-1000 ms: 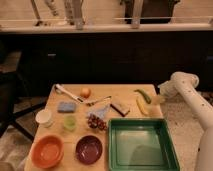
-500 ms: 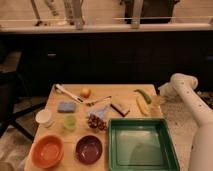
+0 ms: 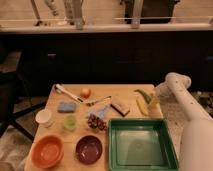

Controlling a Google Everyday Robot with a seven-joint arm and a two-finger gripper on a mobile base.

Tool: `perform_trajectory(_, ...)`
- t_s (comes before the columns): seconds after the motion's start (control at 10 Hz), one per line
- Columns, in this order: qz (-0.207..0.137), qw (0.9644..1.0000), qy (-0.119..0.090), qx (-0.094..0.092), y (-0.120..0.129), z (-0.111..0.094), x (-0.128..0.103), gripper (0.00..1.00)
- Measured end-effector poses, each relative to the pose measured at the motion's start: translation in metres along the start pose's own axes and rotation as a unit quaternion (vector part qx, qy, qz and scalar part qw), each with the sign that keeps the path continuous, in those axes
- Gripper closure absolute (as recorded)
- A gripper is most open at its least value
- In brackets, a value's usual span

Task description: Place pepper in plastic cup

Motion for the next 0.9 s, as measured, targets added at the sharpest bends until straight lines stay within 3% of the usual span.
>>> perform_trajectory(0.4,-0.009,0.9998,-0.008,-0.017,0.0038,0.0109,-0.0120,0.21)
perform_trajectory(0.5,-0.009,0.9998,-0.007,-0.017,0.0039,0.0106,-0.0115,0.27)
perform_trajectory(0.9,-0.010,0.9998,-0.007,-0.017,0.0041,0.0084,-0.0121,0.68)
